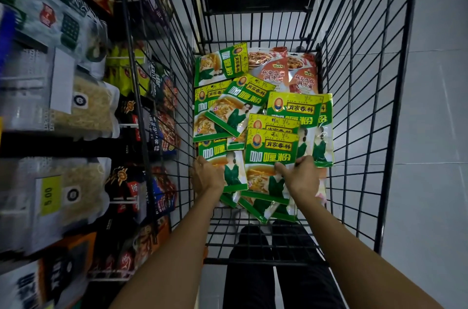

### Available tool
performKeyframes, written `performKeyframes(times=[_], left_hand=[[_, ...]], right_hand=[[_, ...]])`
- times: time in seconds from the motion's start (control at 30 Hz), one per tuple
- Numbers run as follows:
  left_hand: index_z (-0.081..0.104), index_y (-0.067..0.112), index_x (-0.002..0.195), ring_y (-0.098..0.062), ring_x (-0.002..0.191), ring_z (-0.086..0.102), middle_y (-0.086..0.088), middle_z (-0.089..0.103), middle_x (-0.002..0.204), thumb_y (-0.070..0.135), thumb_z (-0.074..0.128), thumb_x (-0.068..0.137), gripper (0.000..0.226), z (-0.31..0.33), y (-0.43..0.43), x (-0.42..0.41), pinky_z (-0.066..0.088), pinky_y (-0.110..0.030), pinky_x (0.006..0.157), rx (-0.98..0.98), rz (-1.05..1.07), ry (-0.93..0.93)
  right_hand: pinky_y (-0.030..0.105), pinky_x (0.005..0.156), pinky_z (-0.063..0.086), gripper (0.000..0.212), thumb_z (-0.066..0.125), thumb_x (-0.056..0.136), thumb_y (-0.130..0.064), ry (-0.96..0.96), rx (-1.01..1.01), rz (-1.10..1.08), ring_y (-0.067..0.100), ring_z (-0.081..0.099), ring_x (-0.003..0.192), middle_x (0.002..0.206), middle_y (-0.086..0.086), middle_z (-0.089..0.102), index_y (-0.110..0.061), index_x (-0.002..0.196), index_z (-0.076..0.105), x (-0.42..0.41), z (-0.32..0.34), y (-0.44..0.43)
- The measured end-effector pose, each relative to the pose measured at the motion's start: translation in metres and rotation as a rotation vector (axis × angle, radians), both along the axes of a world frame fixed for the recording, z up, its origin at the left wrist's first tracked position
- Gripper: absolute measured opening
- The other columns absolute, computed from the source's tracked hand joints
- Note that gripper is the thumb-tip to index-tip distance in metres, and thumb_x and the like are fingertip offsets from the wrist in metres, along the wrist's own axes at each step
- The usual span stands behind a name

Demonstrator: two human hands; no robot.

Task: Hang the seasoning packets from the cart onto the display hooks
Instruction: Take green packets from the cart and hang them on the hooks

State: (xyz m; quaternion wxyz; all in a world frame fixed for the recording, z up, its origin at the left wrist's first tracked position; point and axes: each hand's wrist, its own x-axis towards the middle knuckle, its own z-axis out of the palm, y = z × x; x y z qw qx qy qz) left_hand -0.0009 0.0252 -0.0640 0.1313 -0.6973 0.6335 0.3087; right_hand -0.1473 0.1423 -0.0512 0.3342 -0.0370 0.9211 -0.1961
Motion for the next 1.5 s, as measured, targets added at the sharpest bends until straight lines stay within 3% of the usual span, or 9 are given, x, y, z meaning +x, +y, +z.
performKeyframes(times=[0.3, 0.47, 0.63, 0.73, 0.87, 1.1, 1.17, 1.37, 1.5], left_hand=[[0.047, 0.001, 0.124, -0.035, 0.114, 0.051, -0.02, 0.049, 0.129, 0.015, 0.086, 0.066, 0.071, -0.001, 0.001, 0.0, 0.048, -0.04, 0.081, 0.005, 0.323, 0.1], [0.06, -0.003, 0.113, -0.035, 0.104, 0.063, -0.02, 0.063, 0.118, 0.004, 0.085, 0.065, 0.055, -0.004, 0.012, 0.004, 0.056, -0.045, 0.083, 0.141, 0.639, 0.31], [0.057, -0.004, 0.11, -0.028, 0.074, 0.066, -0.019, 0.066, 0.108, 0.005, 0.085, 0.066, 0.053, 0.004, 0.01, 0.006, 0.055, -0.038, 0.055, 0.429, 0.95, 0.461], [0.054, -0.003, 0.124, -0.035, 0.101, 0.065, -0.022, 0.063, 0.119, 0.007, 0.079, 0.074, 0.057, 0.006, 0.008, 0.007, 0.053, -0.052, 0.086, 0.579, 1.009, 0.588], [0.047, 0.0, 0.133, -0.037, 0.11, 0.061, -0.022, 0.06, 0.125, 0.01, 0.068, 0.086, 0.052, 0.012, 0.009, 0.003, 0.047, -0.056, 0.093, 0.66, 1.016, 0.668], [0.056, -0.002, 0.121, -0.032, 0.082, 0.064, -0.022, 0.063, 0.118, 0.006, 0.065, 0.088, 0.034, 0.031, 0.008, 0.008, 0.056, -0.049, 0.066, 0.59, 0.994, 0.675], [0.058, 0.001, 0.112, -0.03, 0.073, 0.066, -0.023, 0.063, 0.114, 0.007, 0.063, 0.089, 0.023, 0.044, 0.011, 0.014, 0.056, -0.046, 0.063, 0.566, 1.011, 0.69], [0.054, -0.002, 0.127, -0.036, 0.113, 0.059, -0.022, 0.059, 0.126, 0.016, 0.07, 0.086, 0.047, 0.104, 0.015, 0.019, 0.046, -0.054, 0.098, 0.435, 0.958, 0.771], [0.056, 0.005, 0.124, -0.028, 0.113, 0.056, -0.009, 0.059, 0.124, 0.027, 0.073, 0.083, 0.05, 0.161, 0.004, 0.019, 0.048, -0.034, 0.081, 0.108, 0.811, 0.809]], right_hand=[[0.04, 0.081, 0.042, 0.042, 0.077, 0.08, -0.028, 0.057, 0.02, -0.149, 0.036, 0.058, 0.103, 0.109, 0.016, 0.062, -0.005, 0.107, 0.054, 0.007, 0.0, -0.001], [0.029, 0.07, 0.032, 0.026, 0.078, 0.08, -0.021, 0.074, -0.043, -0.235, 0.023, 0.05, 0.081, 0.08, 0.006, 0.053, -0.005, 0.089, 0.059, 0.004, 0.003, 0.01], [0.034, 0.07, 0.038, 0.028, 0.073, 0.084, -0.027, -0.074, -0.165, -0.249, 0.021, 0.049, 0.079, 0.078, 0.01, 0.051, -0.008, 0.082, 0.052, 0.001, -0.001, 0.014], [0.032, 0.065, 0.036, 0.029, 0.068, 0.088, -0.028, -0.176, -0.282, -0.249, 0.023, 0.051, 0.078, 0.084, 0.016, 0.054, -0.004, 0.083, 0.053, 0.007, -0.002, 0.012], [0.029, 0.063, 0.052, 0.027, 0.075, 0.083, -0.016, -0.325, -0.334, -0.302, 0.023, 0.064, 0.081, 0.098, 0.014, 0.068, -0.001, 0.103, 0.064, 0.012, -0.007, 0.01], [0.043, 0.074, 0.058, 0.026, 0.072, 0.086, -0.022, -0.402, -0.32, -0.356, 0.033, 0.066, 0.09, 0.093, 0.017, 0.067, -0.001, 0.096, 0.061, 0.0, 0.005, 0.008], [0.037, 0.063, 0.056, 0.028, 0.069, 0.088, -0.024, -0.389, -0.336, -0.306, 0.03, 0.065, 0.084, 0.09, 0.015, 0.065, 0.001, 0.098, 0.06, -0.007, 0.024, 0.007], [0.03, 0.057, 0.055, 0.019, 0.068, 0.088, -0.023, -0.342, -0.55, -0.117, 0.019, 0.065, 0.074, 0.087, 0.01, 0.067, -0.006, 0.089, 0.059, -0.03, 0.103, -0.011], [0.015, 0.038, 0.037, 0.03, 0.069, 0.088, -0.025, -0.274, -0.655, 0.047, 0.002, 0.053, 0.043, 0.048, -0.009, 0.057, -0.009, 0.067, 0.053, -0.042, 0.164, -0.033]])
